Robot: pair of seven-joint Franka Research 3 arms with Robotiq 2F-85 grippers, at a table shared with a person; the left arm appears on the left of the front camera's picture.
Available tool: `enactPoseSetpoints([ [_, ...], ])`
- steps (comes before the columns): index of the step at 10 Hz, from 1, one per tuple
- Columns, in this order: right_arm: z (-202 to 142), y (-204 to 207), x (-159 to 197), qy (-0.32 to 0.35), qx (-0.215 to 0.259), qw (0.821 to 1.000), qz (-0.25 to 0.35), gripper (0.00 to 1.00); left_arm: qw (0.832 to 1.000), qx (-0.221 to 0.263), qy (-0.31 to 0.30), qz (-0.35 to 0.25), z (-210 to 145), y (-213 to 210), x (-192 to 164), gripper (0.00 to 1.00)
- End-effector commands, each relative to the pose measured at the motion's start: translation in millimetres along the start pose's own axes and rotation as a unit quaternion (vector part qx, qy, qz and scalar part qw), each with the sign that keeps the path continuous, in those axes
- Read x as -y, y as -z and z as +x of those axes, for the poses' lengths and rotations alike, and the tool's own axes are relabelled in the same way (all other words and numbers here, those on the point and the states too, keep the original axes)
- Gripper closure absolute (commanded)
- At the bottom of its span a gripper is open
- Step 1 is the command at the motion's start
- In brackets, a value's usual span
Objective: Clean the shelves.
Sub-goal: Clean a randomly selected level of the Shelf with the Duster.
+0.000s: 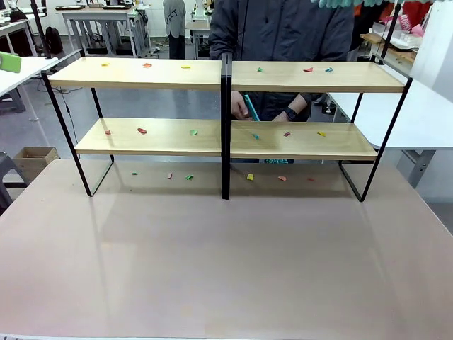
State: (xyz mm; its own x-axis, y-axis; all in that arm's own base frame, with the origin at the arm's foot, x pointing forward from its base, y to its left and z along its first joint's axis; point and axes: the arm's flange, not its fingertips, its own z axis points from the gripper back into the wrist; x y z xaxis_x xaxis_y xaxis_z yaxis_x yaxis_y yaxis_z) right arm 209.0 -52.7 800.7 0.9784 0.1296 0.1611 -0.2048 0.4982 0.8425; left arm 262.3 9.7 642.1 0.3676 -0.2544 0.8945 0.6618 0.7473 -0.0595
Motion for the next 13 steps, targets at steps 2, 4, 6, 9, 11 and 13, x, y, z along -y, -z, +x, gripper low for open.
enactPoseSetpoints([
  [2,-32,32,-3,-0.056,-0.045,0.997,-0.03,0.88,1.0,0.002,0.004,-0.005,-1,1,-1,0.0],
  [4,-50,128,22,-0.102,-0.086,0.99,-0.041,0.88,1.0,0.002,0.004,-0.005,-1,1,-1,0.0],
  [6,-34,210,19,-0.144,-0.088,0.984,-0.05,0.88,1.0,0.002,0.004,-0.005,-1,1,-1,0.0],
  [9,-27,302,17,-0.164,-0.069,0.973,-0.144,0.88,1.0,0.002,0.004,-0.005,-1,1,-1,0.0],
  [11,-30,266,26,-0.135,-0.086,0.983,-0.091,0.88,1.0,0.002,0.004,-0.005,-1,1,-1,0.0],
  [13,-20,313,16,-0.163,-0.084,0.965,-0.186,0.88,1.0,0.002,0.004,-0.005,-1,1,-1,0.0],
])
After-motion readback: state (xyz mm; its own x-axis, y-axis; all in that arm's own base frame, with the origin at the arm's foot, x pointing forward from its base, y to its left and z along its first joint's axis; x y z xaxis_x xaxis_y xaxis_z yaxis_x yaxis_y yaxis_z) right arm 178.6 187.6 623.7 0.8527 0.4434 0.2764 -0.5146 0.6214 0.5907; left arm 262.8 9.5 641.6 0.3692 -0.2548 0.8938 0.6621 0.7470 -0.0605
